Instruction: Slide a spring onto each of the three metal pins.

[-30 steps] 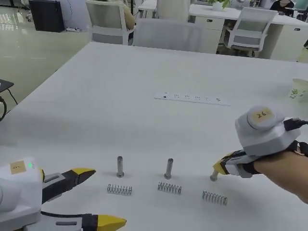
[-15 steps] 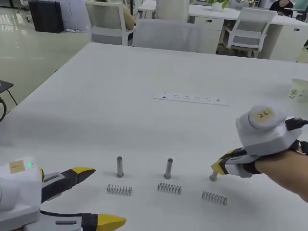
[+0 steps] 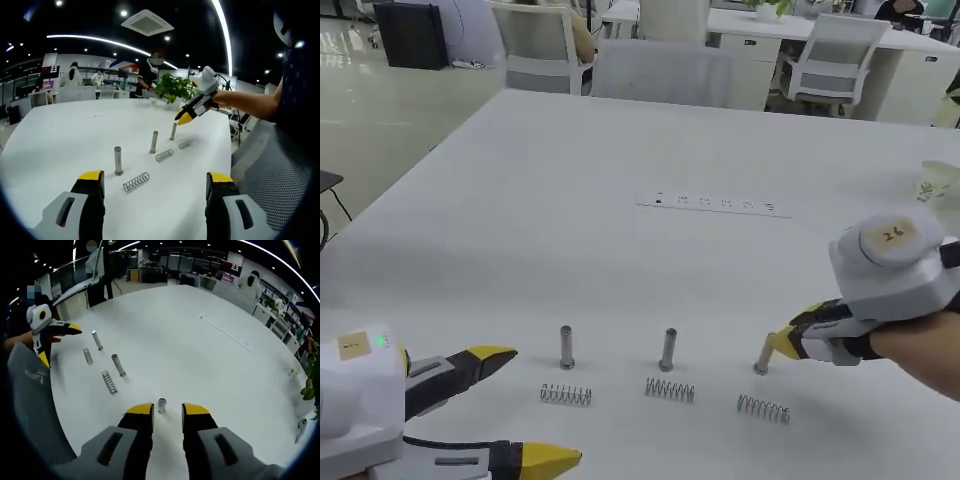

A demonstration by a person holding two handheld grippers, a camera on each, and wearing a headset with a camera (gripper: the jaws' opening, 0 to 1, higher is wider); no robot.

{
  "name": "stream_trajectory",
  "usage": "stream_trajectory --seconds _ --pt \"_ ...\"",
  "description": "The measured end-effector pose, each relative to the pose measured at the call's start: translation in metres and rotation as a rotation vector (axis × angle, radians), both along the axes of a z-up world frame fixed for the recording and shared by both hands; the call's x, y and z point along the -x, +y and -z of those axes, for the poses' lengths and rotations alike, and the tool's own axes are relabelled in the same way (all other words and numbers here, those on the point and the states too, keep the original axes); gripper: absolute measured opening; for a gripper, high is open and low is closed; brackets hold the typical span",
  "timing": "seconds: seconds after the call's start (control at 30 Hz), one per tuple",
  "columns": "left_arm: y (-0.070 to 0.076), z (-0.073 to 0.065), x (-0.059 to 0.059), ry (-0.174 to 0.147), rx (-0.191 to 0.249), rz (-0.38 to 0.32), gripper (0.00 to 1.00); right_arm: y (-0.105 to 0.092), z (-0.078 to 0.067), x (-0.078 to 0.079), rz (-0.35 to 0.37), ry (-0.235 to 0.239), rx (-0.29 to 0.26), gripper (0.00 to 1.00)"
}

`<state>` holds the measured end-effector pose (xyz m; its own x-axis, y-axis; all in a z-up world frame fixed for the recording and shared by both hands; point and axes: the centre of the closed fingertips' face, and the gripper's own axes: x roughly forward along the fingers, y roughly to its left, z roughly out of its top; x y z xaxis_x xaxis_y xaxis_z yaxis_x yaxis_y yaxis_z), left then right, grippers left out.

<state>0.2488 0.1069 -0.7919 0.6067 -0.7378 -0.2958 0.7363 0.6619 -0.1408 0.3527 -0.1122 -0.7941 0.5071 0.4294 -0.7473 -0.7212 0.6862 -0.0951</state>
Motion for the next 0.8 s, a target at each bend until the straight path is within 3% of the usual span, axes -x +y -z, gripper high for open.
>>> stream_trajectory --seconds 0.4,0.8 --pt "0.003 -0.003 -0.002 -0.008 -0.007 -0.002 0.81 -0.011 0.008 0.031 -0.087 0.030 0.003 0.23" --pt "0.002 -0.006 -0.004 -0.014 -0.016 0.008 0.80 -0.002 0.035 0.062 -0.249 0.114 0.050 0.24"
